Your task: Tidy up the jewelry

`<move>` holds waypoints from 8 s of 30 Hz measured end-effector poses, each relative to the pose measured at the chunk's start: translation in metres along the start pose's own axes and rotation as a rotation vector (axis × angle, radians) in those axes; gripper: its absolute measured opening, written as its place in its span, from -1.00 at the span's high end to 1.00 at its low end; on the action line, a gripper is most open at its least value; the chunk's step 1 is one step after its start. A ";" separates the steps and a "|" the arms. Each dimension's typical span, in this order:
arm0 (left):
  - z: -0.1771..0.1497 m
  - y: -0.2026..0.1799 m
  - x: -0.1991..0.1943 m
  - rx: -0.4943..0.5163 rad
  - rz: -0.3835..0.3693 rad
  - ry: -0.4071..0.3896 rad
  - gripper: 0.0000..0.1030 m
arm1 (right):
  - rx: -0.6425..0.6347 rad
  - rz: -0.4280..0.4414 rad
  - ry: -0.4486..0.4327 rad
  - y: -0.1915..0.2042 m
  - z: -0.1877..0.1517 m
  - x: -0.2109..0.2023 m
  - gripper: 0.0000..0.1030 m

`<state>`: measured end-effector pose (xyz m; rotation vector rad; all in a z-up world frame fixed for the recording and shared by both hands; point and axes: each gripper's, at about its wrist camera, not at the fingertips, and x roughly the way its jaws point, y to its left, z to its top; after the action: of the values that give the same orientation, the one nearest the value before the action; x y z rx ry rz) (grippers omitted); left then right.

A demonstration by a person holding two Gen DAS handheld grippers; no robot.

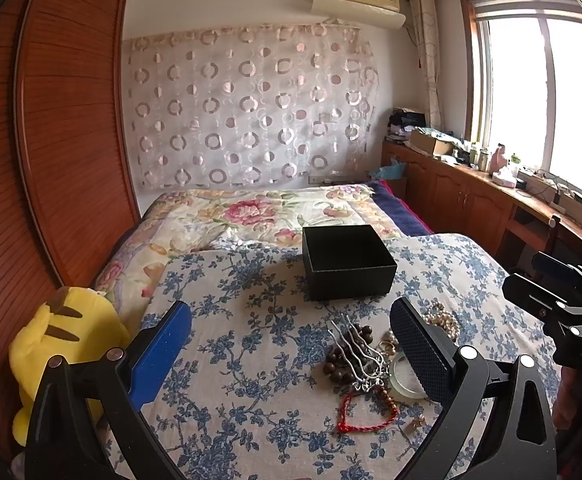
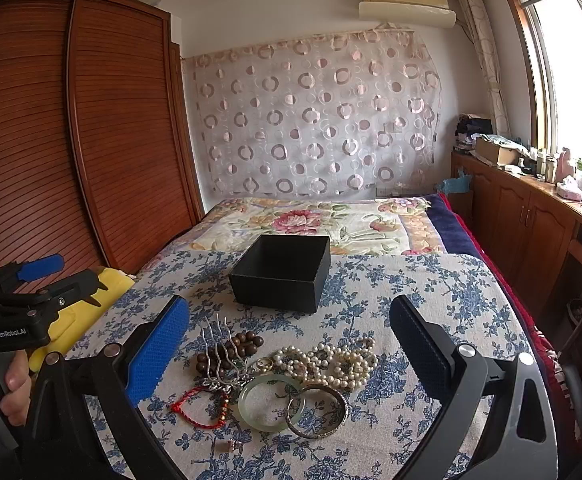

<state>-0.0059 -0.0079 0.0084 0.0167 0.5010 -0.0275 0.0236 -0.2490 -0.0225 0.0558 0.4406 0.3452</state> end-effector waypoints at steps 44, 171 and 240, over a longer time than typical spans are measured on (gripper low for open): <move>-0.036 -0.031 0.133 0.016 -0.272 0.303 -0.43 | -0.059 0.055 0.290 -0.047 -0.074 0.063 -0.27; 0.013 0.002 0.173 0.024 -0.207 0.237 0.16 | -0.327 0.161 0.297 -0.031 0.039 0.190 0.78; -0.007 -0.033 0.101 0.025 -0.226 0.185 0.76 | -0.171 0.043 0.377 -0.105 -0.057 0.112 0.72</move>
<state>0.0778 -0.0433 -0.0468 -0.0135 0.6856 -0.2549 0.1268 -0.3111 -0.1330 -0.1697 0.7819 0.4365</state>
